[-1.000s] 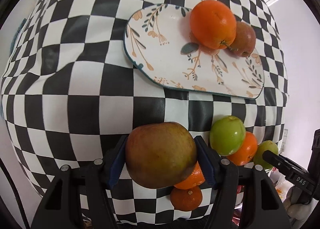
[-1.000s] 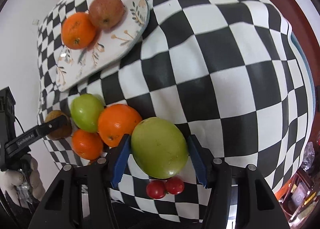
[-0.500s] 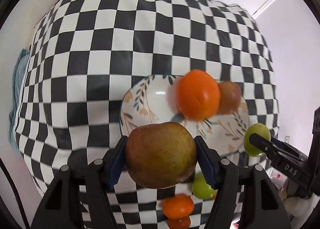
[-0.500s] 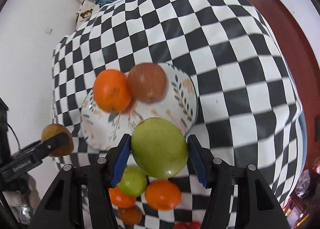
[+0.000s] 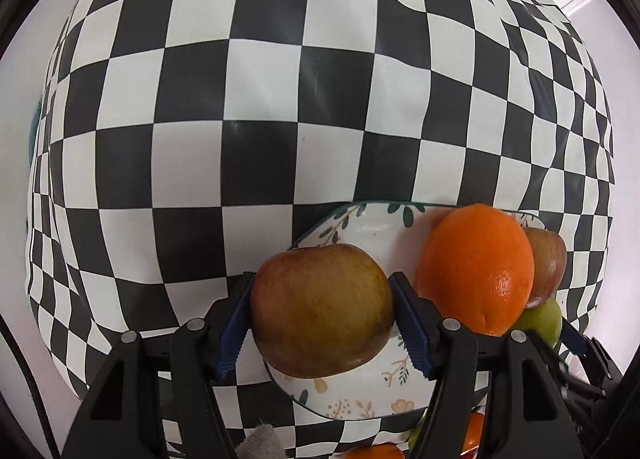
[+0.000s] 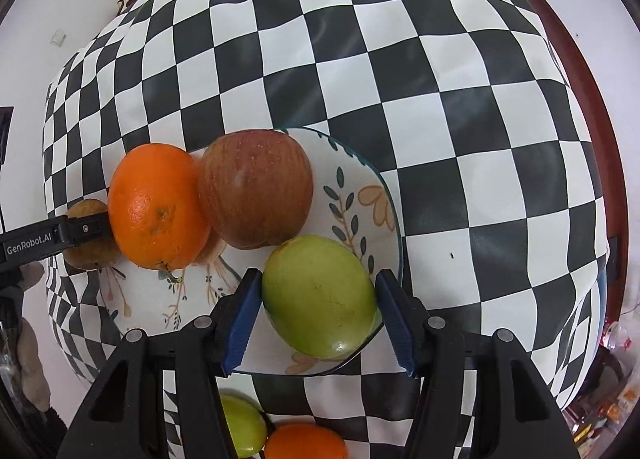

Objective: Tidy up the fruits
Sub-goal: 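Place the brown fruit and green apple on the plate, opening both tools, then raise both tools off the plate and move toward the tangerines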

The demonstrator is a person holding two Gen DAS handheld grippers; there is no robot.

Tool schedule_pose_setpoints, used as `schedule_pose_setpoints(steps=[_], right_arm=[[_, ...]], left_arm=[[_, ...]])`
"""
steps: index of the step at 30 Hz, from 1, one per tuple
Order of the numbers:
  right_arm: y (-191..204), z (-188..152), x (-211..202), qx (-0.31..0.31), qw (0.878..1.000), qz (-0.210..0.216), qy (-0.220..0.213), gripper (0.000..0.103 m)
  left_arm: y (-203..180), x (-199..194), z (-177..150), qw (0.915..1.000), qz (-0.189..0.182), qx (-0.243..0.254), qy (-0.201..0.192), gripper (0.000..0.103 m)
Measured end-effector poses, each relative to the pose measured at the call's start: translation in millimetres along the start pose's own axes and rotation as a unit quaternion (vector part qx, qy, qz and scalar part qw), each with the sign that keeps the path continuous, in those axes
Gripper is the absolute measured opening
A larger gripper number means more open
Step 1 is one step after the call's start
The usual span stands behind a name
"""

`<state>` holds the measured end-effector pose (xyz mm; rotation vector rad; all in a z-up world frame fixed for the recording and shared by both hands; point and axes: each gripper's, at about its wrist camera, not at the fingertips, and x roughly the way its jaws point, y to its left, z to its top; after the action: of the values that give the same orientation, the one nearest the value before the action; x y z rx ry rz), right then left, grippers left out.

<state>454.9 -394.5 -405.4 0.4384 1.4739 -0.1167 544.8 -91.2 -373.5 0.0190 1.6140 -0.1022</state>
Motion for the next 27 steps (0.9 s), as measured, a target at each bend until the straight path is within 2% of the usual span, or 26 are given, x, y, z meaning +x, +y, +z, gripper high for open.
schedule_pose_setpoints(steps=[1, 2, 6, 8, 10, 14, 18, 27], right_arm=[[0, 0, -3, 0.001, 1.000, 0.000, -0.003, 0.095], [1, 1, -5, -0.001, 1.000, -0.001, -0.006, 0.095], [3, 4, -14, -0.012, 1.000, -0.012, -0.008, 0.095], [10, 5, -16, -0.012, 1.000, -0.019, -0.008, 0.095], [14, 2, -21, -0.016, 1.000, -0.021, -0.011, 0.095], [17, -18, -40, -0.037, 0.998, -0.031, -0.035, 0.095], [27, -38, -63, -0.056, 0.996, -0.044, -0.061, 0.095], [35, -82, -128, -0.077, 0.987, -0.060, -0.126, 0.095]], left_arm=[[1, -1, 1, 1.0000, -0.006, 0.000, -0.003, 0.086], [1, -3, 3, 0.9999, -0.009, -0.001, -0.007, 0.099], [8, -15, 0, 0.9995, -0.008, -0.012, -0.029, 0.099], [14, -22, -9, 0.9991, -0.020, -0.017, -0.033, 0.099], [17, -33, -22, 0.9986, -0.016, -0.015, -0.048, 0.099], [14, -64, -46, 0.9956, 0.003, -0.004, -0.094, 0.099], [10, -88, -83, 0.9912, 0.010, 0.010, -0.132, 0.099], [-12, -122, -142, 0.9819, 0.014, 0.033, -0.186, 0.099]])
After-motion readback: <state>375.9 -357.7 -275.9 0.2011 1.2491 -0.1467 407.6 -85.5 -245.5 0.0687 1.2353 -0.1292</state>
